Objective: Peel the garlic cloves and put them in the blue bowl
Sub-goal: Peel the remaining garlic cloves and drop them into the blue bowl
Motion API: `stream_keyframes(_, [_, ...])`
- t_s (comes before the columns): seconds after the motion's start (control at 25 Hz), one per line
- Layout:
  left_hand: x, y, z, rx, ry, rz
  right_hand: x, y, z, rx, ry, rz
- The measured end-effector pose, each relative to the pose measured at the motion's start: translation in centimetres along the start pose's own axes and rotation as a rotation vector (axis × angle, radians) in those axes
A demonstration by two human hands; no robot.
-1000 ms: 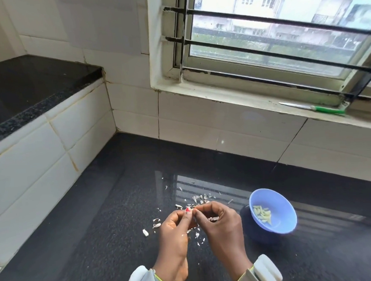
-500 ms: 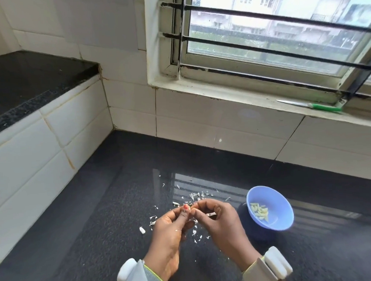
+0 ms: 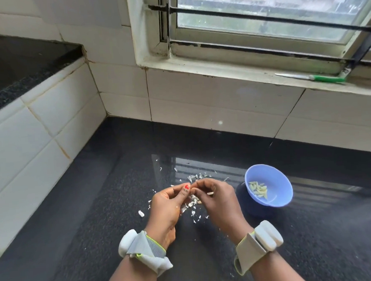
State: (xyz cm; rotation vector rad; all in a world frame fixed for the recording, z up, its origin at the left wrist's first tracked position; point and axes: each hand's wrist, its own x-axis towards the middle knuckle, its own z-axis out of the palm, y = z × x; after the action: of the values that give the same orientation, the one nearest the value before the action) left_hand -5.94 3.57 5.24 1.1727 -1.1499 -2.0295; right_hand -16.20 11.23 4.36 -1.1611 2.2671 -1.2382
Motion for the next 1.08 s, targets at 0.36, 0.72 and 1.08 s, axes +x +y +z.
stream_keyframes(0.36, [0.4, -1.0, 0.2, 0.09, -0.019, 0.148, -0.1, -0.2, -0.2, 0.215, -0.014, 0.161])
stream_keyframes(0.72, [-0.3, -1.3, -0.2, 0.222, -0.012, 0.232, 0.1, -0.2, 0.0, 0.238, -0.001, 0.219])
stream_keyframes(1.08, [-0.4, -1.4, -0.1, 0.404, -0.013, 0.32, 0.1, -0.5, -0.2, 0.218, 0.032, 0.167])
